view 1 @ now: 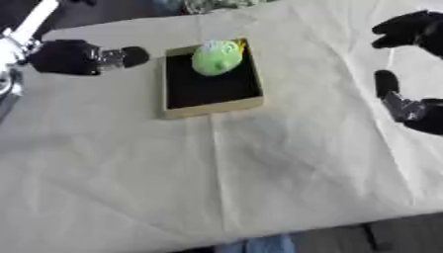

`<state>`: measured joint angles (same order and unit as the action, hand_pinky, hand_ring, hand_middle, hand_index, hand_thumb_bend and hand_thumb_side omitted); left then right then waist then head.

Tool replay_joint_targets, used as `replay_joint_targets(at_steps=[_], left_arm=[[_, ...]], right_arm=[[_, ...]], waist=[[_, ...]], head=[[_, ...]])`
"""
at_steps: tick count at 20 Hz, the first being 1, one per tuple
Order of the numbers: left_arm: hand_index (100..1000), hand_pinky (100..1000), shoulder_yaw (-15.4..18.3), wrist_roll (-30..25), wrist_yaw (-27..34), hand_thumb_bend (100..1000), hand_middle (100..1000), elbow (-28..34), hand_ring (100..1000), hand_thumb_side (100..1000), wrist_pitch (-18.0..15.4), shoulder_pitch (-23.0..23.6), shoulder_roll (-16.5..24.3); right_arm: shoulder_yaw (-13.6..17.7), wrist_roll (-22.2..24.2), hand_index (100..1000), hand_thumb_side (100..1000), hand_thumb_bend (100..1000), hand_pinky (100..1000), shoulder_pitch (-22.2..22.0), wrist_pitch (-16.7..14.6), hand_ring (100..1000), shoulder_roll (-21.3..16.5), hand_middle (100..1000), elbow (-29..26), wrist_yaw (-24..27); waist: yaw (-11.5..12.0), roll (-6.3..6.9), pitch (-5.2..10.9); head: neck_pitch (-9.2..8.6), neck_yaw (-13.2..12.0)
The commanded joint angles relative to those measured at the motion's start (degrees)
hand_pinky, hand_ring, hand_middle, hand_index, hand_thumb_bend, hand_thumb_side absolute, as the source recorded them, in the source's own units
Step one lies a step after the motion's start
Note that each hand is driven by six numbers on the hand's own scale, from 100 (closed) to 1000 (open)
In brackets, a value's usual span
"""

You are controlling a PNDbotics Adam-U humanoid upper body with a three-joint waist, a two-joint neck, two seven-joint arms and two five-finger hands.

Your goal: Pick up objects on the table and place them in the box.

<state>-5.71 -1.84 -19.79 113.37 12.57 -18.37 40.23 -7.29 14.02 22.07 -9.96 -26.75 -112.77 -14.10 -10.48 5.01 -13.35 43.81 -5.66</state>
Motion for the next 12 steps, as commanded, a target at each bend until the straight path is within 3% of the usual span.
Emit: replay_joint_targets(at_steps=[1,5,12], left_arm=[[860,749,2.38,7.03,4.21,667,691,1.21,672,751,-2.45,3.4,-2.75],[851,732,3.0,13.26,6.94,635,671,1.22,653,761,-4.31,8.64,-8.92],[843,718,3.83,19.01,8.93,564,653,-0.6,637,755,-5.63,12.41,-16.97]], right_arm=[[0.92,-0.67,842,173,100,788,0.14,0.11,745,-0.21,778,-0.51,-0.45],[1.18,-1.08,842,177,100,788,-0.08,0.22,744,0.12,777,-0.43,-0.6],[1.54,-1.53,842,179,100,787,-0.21,0.32,744,0.64,777,-0.4,-0.82]], waist=[[0.54,-0.43,0.8],[1.2,-0.6,0.8],[1.48,-1.03,0.62]], head=[[-0.15,-0.29],[-0.06,-1.14],[-1.1,-2.43]])
